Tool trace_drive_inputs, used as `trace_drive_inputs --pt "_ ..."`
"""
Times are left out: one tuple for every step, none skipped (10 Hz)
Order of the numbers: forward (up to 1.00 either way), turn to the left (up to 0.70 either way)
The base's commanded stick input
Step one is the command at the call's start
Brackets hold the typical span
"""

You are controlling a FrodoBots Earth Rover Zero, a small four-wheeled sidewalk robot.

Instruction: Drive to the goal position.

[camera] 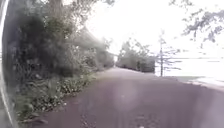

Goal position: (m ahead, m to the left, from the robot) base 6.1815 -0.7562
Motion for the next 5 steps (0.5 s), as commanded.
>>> trace_drive_inputs --pt "0.70 0.01" --pt "0.70 0.01" --pt "0.70 0.01" --pt "0.70 0.01" --pt "0.70 0.01"
